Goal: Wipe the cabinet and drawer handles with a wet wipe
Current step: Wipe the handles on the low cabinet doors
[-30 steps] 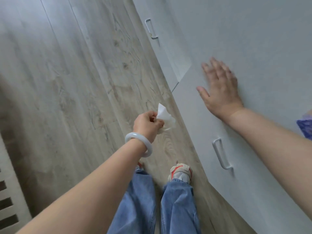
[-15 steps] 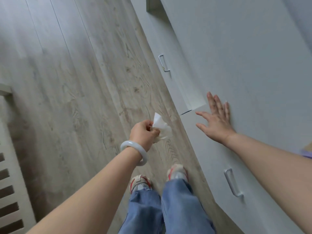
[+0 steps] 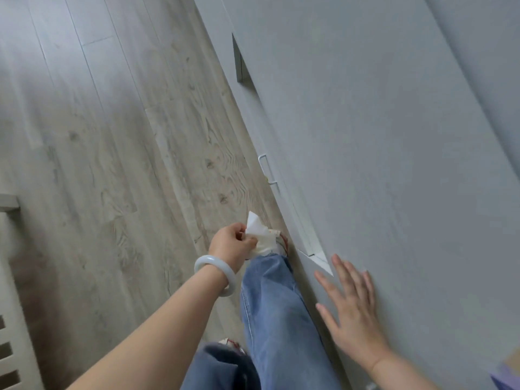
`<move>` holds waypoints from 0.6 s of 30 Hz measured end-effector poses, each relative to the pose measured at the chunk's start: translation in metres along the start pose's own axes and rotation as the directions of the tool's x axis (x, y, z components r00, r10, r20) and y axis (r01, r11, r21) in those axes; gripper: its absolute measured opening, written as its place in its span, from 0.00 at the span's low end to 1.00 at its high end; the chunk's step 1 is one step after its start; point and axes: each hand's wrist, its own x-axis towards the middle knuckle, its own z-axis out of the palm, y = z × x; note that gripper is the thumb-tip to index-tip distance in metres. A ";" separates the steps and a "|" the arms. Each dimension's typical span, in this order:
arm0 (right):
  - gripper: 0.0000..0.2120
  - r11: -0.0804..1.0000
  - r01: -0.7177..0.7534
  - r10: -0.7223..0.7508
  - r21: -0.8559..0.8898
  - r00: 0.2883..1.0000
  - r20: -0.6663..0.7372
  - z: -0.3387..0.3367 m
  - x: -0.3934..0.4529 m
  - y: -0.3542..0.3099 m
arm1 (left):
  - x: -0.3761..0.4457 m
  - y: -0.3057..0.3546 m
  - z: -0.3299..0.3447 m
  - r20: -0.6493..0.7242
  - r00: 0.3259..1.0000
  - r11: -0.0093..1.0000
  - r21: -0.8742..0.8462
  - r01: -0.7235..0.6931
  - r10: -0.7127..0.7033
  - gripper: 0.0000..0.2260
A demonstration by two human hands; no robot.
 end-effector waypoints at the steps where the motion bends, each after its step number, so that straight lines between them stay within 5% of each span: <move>1: 0.26 0.999 0.020 -0.019 0.027 1.000 -0.012 -0.009 0.016 -0.001 | 0.009 0.011 -0.004 -0.004 1.000 1.000 -0.005 0.004 -0.004 0.06; 12: 0.30 0.986 0.165 -0.156 0.030 0.967 -0.203 -0.086 0.321 -0.043 | 0.105 0.068 -0.052 -0.071 0.997 0.999 0.024 0.028 -0.026 0.02; 18: 0.34 0.957 0.259 -0.280 -0.129 0.941 -0.190 -0.114 0.437 -0.061 | 0.168 0.069 -0.056 -0.103 0.994 0.997 0.068 0.032 -0.025 0.11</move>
